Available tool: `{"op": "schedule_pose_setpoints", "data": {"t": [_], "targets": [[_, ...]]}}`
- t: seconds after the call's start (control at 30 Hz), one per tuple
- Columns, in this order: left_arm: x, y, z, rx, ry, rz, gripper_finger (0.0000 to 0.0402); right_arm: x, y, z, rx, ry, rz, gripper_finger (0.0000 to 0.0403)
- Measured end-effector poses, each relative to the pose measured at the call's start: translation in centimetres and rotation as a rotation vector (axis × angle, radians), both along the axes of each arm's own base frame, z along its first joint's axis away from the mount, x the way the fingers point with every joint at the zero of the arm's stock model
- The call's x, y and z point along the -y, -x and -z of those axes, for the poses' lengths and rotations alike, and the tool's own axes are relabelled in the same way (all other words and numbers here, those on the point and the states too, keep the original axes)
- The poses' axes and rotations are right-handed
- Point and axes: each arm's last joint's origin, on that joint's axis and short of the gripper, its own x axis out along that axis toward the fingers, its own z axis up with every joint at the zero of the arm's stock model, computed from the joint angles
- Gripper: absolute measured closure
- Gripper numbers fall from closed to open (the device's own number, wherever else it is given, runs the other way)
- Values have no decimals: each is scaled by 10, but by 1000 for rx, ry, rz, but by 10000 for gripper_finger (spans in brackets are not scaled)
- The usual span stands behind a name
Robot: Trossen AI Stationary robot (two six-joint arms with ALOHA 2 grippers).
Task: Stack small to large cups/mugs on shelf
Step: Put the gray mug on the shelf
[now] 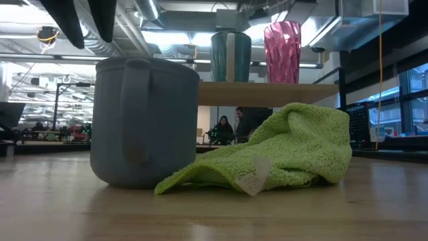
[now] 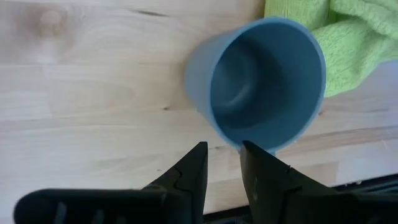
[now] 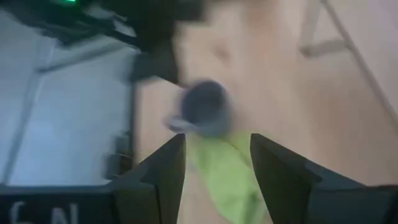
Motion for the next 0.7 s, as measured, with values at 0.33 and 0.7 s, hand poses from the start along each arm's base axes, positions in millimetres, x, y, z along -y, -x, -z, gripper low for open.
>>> {"op": "schedule_pose_setpoints", "data": {"t": [0.33,0.7], "targets": [[-1,5,5,-21,-54,2,309,-9,67,-77,454,42,-160,221],[-5,1,10,-1,-61,-14,308,27,163,-108,561,108,12,221]]}}
